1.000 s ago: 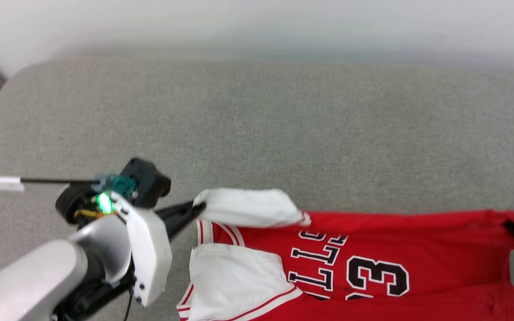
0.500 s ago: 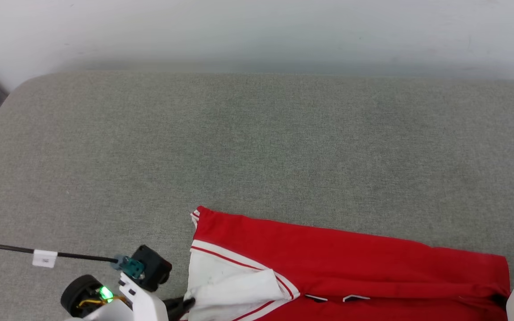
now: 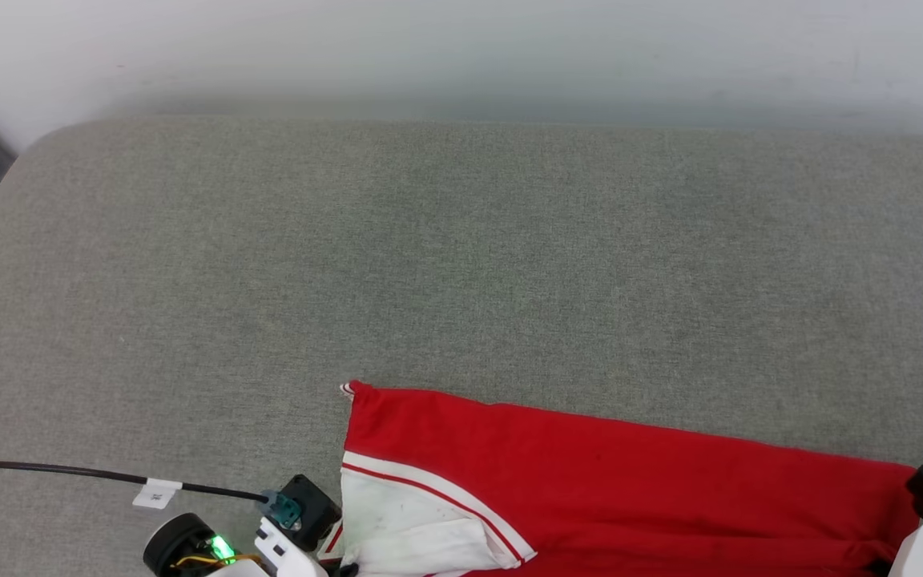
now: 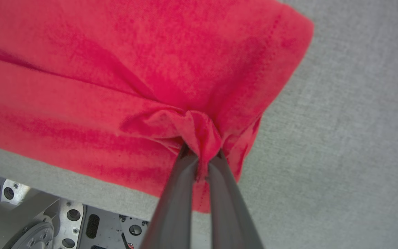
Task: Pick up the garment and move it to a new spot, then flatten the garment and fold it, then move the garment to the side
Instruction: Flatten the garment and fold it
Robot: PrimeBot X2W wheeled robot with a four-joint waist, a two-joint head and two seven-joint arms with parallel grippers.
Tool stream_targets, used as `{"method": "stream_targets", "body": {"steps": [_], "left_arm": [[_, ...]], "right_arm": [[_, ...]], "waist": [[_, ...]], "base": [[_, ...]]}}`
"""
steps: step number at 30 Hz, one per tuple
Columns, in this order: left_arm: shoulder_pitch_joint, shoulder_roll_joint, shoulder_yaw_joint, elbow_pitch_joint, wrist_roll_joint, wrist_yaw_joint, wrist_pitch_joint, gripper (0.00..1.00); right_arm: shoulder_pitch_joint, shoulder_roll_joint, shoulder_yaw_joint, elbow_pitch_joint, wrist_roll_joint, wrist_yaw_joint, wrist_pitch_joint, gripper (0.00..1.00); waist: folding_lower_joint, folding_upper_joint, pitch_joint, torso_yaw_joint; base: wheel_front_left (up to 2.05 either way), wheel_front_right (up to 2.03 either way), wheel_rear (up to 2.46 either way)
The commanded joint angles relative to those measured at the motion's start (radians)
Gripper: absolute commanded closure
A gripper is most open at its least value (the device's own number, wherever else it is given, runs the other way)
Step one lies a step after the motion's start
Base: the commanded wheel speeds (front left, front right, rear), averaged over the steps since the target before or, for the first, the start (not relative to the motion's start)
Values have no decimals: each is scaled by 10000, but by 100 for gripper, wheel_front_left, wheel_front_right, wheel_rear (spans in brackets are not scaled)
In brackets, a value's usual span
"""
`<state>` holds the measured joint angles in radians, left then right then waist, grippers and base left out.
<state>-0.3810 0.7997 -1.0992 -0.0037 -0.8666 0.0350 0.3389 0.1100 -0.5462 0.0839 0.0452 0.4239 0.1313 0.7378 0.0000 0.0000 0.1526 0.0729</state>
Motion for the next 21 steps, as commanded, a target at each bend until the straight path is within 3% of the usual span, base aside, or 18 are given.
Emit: {"method": "stream_targets", "body": {"steps": [1, 2, 3, 8, 12, 13, 19, 21], "left_arm": [[-53, -118, -45, 110, 8, -64, -88, 55], [-44, -186, -40, 168, 32, -68, -181, 0], [-15, -232, -12, 254, 54, -28, -297, 0], [204, -413, 182, 436, 45, 89, -990, 0], [392, -494, 731, 200, -139, 280, -2138, 0], [554, -506, 1082, 98, -184, 502, -2867, 0], [905, -575, 2005, -84, -194, 1188, -4665, 0], [1193, -711, 2545, -174, -128, 1565, -5636, 0]], "right_arm": [[-53, 3, 114, 148, 56, -10, -105, 76], [-120, 47, 28, 205, 64, -10, -275, 15], [-211, 140, -88, 253, 67, -14, -440, 0], [-266, 193, -123, 162, 433, -11, -633, 0], [-266, 51, -283, -312, 704, -10, -688, 0], [-257, 137, -587, -571, 891, -10, -553, 0], [-78, 706, -1705, -1379, 1116, -10, -53, 0], [47, 1385, -2556, -1822, 1002, -10, 284, 0]], "waist": [[0, 0, -49, -21], [0, 0, -88, -39], [0, 0, -138, -62], [0, 0, -604, -125], [0, 0, -1108, -186], [0, 0, -1291, -204], [0, 0, -1514, -136], [0, 0, -1542, -63]], "base": [[0, 0, 0], [0, 0, 0], [0, 0, 0], [0, 0, 0], [0, 0, 0], [0, 0, 0], [0, 0, 0], [0, 0, 0]]}}
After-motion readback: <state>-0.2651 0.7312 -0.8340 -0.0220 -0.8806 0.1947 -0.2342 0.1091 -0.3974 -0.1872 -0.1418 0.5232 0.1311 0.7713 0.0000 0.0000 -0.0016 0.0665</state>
